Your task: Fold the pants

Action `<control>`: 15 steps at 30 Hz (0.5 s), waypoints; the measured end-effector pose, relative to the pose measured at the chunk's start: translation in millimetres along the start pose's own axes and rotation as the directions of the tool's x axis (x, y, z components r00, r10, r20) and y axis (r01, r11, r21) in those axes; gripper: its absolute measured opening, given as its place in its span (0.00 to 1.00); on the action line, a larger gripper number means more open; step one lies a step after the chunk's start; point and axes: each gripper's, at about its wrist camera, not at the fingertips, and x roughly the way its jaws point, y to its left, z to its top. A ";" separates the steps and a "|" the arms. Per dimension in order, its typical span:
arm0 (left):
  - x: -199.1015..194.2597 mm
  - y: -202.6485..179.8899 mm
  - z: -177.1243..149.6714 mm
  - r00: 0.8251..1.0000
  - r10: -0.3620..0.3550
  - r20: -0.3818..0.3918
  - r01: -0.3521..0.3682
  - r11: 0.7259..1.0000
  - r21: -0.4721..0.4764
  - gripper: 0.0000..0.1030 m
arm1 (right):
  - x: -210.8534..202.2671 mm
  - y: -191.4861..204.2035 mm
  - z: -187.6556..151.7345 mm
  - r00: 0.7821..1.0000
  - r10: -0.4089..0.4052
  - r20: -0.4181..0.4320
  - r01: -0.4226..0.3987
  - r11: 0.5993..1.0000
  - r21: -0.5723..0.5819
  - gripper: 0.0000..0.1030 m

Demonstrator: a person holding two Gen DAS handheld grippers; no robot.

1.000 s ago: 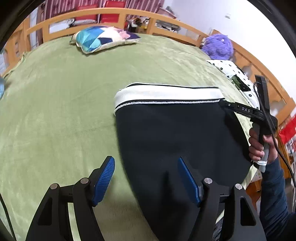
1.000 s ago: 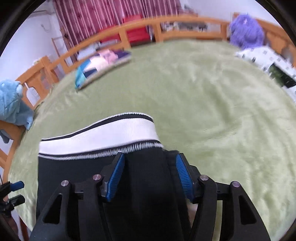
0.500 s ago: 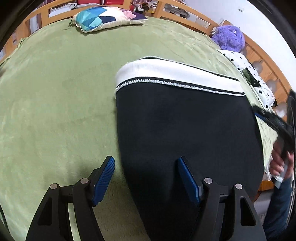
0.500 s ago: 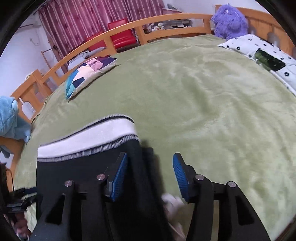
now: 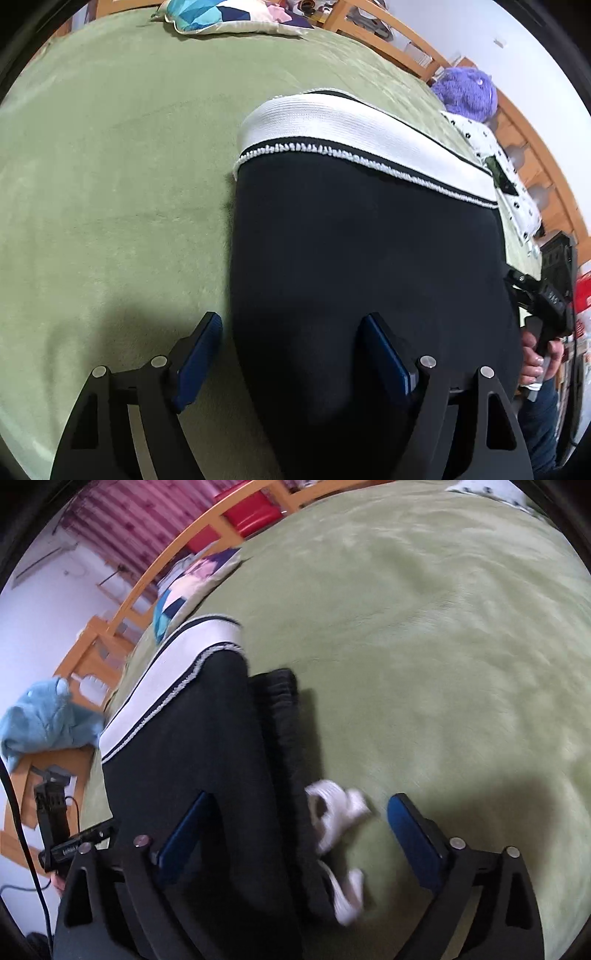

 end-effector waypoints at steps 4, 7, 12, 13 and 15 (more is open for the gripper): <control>5.8 -8.1 4.1 0.999 -0.043 0.011 0.043 0.999 0.013 0.61 | 6.8 4.5 6.6 0.999 0.025 -0.019 -0.026 1.000 -0.009 0.81; 2.5 -11.1 5.7 0.998 -0.060 0.029 0.060 0.998 0.020 0.40 | 2.3 4.6 4.3 0.988 0.154 -0.028 -0.153 0.987 0.047 0.50; -19.2 -9.3 12.2 0.992 -0.110 0.059 0.111 0.994 -0.007 0.19 | -14.1 25.4 -3.0 0.997 0.066 0.049 -0.067 0.998 0.018 0.26; -24.3 -7.9 12.7 0.990 -0.124 0.068 0.125 0.992 -0.016 0.18 | -24.4 33.7 -3.8 0.995 0.063 0.076 -0.064 0.998 0.016 0.23; -34.2 -5.2 12.2 0.988 -0.134 0.081 0.134 0.991 0.001 0.17 | -34.8 46.5 -5.4 0.994 0.040 0.099 -0.042 0.999 0.017 0.22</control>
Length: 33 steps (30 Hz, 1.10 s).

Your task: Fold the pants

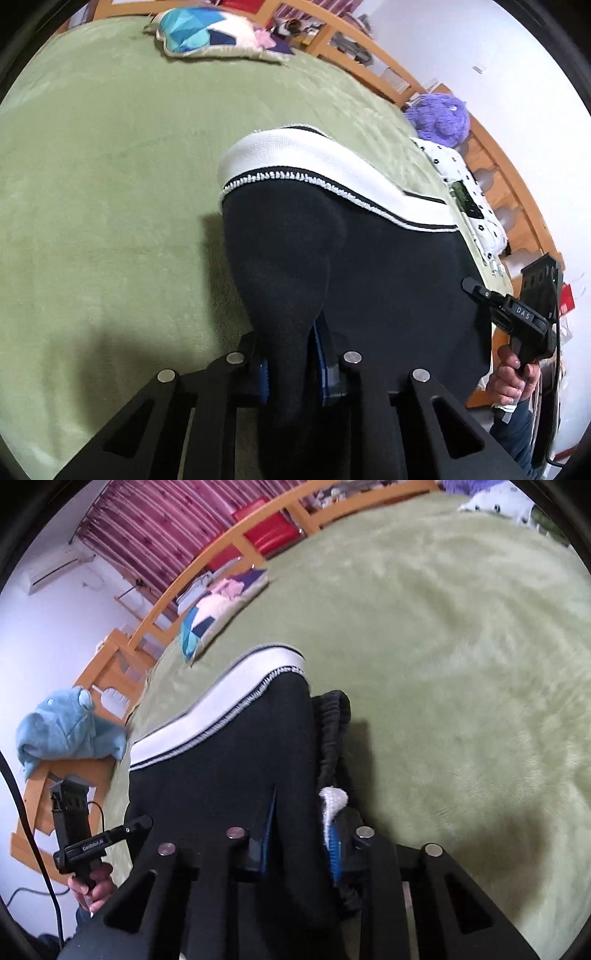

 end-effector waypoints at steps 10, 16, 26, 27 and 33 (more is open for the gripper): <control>-93.8 59.3 14.2 0.996 0.066 0.066 -0.067 0.998 0.015 0.15 | 12.8 103.1 -25.1 0.999 0.018 0.031 -0.017 0.999 -0.043 0.20; -143.0 129.6 30.8 0.977 0.197 0.086 -0.197 0.980 -0.011 0.14 | 72.0 162.0 -49.2 0.987 0.158 -0.027 -0.159 0.987 -0.030 0.19; -104.8 156.5 19.5 0.942 0.335 0.024 -0.335 0.942 -0.006 0.37 | 114.4 167.2 -47.7 0.990 -0.134 -0.045 0.123 0.975 -0.185 0.63; -113.0 152.9 13.9 0.939 0.342 0.040 -0.343 0.939 0.005 0.39 | 103.4 171.9 -49.5 0.990 -0.138 -0.036 0.128 0.973 -0.191 0.50; -157.0 128.6 -34.3 0.922 0.358 0.148 -0.368 0.929 0.044 0.61 | 48.7 203.8 -79.8 0.994 -0.095 0.059 0.108 0.954 -0.281 0.42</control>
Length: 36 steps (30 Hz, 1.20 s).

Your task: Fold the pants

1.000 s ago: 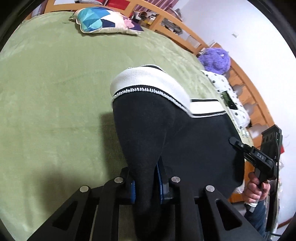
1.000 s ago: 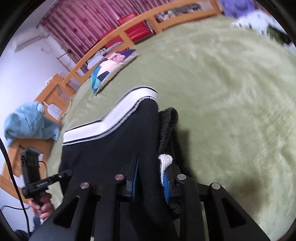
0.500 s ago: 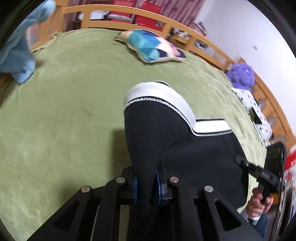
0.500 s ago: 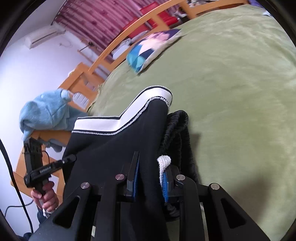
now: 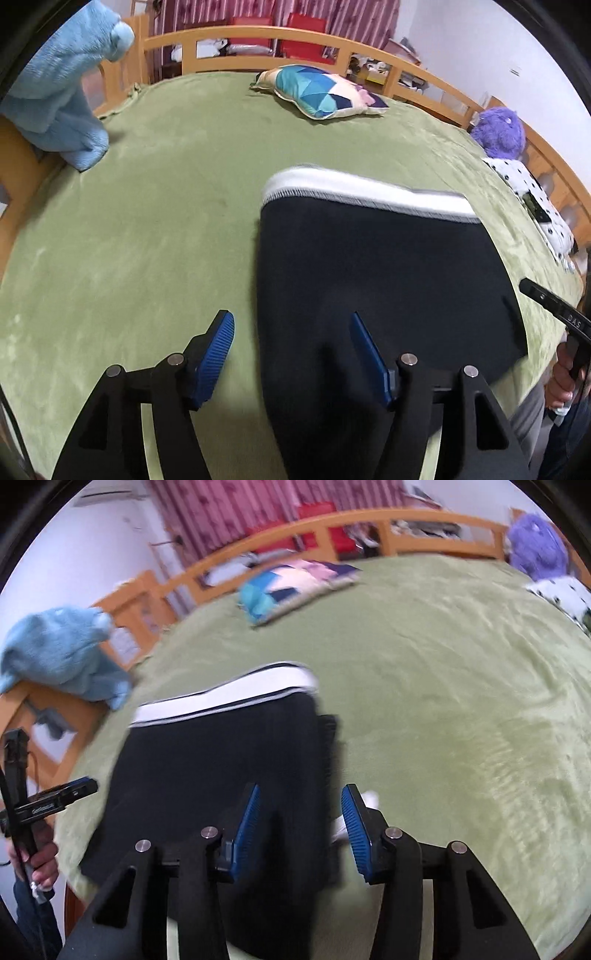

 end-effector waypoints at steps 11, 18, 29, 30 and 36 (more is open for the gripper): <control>15.2 4.5 -70.4 0.987 -0.111 -0.114 0.096 0.988 -0.123 0.62 | 15.0 18.3 -67.3 0.994 -0.061 -0.092 0.048 0.989 -0.140 0.35; -4.3 -4.3 2.8 0.999 -0.039 0.018 0.040 0.999 -0.022 0.62 | -1.8 16.1 -10.2 1.000 -0.005 -0.005 0.004 0.992 -0.123 0.38; 92.8 -28.4 81.1 1.000 -0.002 -0.003 0.002 1.000 -0.002 0.61 | 104.1 41.4 54.8 0.998 -0.055 -0.011 0.051 0.970 -0.236 0.38; 102.2 -27.5 81.0 1.000 -0.004 -0.024 0.004 1.000 -0.011 0.61 | 110.5 39.0 53.7 0.997 -0.078 -0.007 0.074 0.967 -0.242 0.38; 110.4 -31.8 75.1 0.997 -0.003 -0.071 0.001 1.000 -0.021 0.62 | 119.1 28.7 59.7 0.993 -0.114 0.002 0.112 0.973 -0.200 0.38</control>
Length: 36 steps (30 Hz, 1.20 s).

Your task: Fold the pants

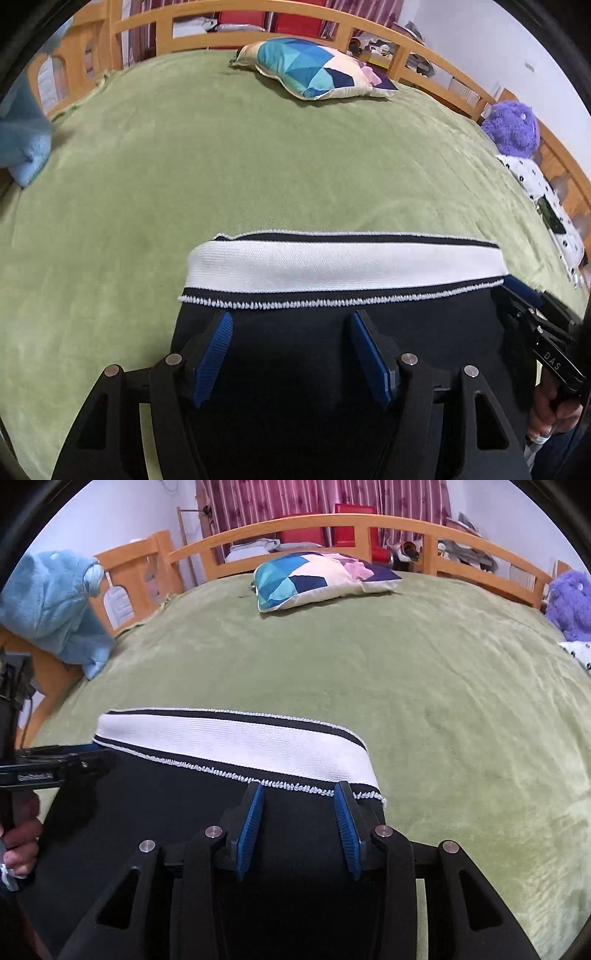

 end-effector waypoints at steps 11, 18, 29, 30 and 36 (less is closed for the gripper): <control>-74.4 9.6 -121.6 1.000 0.025 0.007 -0.025 1.000 -0.006 0.64 | -74.7 2.8 -84.2 1.000 -0.014 -0.005 0.014 0.999 0.031 0.57; -94.1 25.1 -181.9 0.999 -0.038 -0.003 0.038 0.994 -0.107 0.68 | -96.1 -3.3 -141.5 0.999 0.032 -0.043 -0.026 0.991 0.130 0.58; -181.9 -26.7 -143.3 0.987 0.045 0.157 -0.044 0.999 -0.013 0.66 | -190.4 21.0 -116.5 0.996 -0.062 0.062 0.060 0.997 0.048 0.63; -188.3 -31.6 -139.4 0.985 0.043 0.168 -0.042 0.999 -0.013 0.65 | -198.5 22.0 -112.6 0.995 -0.072 0.075 0.068 0.996 0.049 0.68; -228.1 -57.9 -133.5 0.970 0.047 0.238 -0.044 0.999 -0.018 0.74 | -247.4 23.2 -89.6 0.987 -0.096 0.129 0.084 0.992 0.096 0.76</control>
